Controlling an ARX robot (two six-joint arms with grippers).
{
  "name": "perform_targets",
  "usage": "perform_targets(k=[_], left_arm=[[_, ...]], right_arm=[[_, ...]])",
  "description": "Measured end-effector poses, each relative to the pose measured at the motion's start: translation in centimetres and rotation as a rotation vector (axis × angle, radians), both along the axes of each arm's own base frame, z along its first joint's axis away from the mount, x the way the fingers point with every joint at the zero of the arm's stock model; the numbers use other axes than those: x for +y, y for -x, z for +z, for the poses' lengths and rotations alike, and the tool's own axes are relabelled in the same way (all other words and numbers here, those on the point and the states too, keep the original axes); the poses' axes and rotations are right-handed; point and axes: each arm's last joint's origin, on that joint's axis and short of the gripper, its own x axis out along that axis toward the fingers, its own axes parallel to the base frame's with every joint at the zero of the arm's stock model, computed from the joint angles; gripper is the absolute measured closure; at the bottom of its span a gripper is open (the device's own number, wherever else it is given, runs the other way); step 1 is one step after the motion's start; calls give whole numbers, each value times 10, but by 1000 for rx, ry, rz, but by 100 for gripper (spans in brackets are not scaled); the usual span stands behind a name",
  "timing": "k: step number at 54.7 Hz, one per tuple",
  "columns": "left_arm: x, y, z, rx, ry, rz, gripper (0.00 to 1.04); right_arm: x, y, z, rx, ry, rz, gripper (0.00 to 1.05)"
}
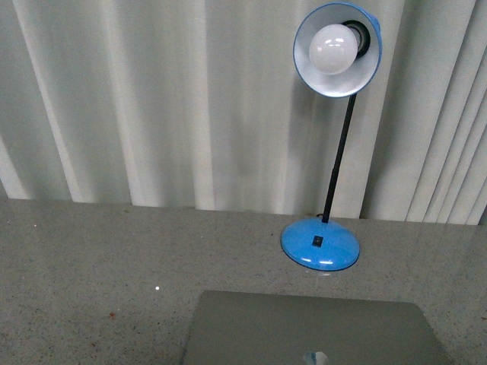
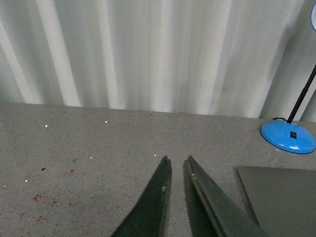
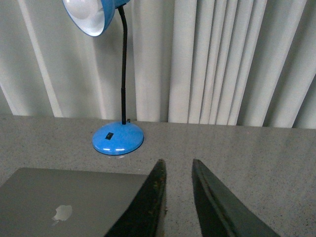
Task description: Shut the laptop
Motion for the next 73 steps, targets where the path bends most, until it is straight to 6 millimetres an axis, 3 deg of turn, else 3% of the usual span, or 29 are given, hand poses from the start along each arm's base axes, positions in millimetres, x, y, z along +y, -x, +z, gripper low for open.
perform_targets(k=[14,22,25,73], left_arm=[[0,0,0,0,0,0,45],[0,0,0,0,0,0,16],[0,0,0,0,0,0,6],[0,0,0,0,0,0,7]], right_arm=[[0,0,0,0,0,0,38],[0,0,0,0,0,0,8],[0,0,0,0,-1,0,6],[0,0,0,0,0,0,7]])
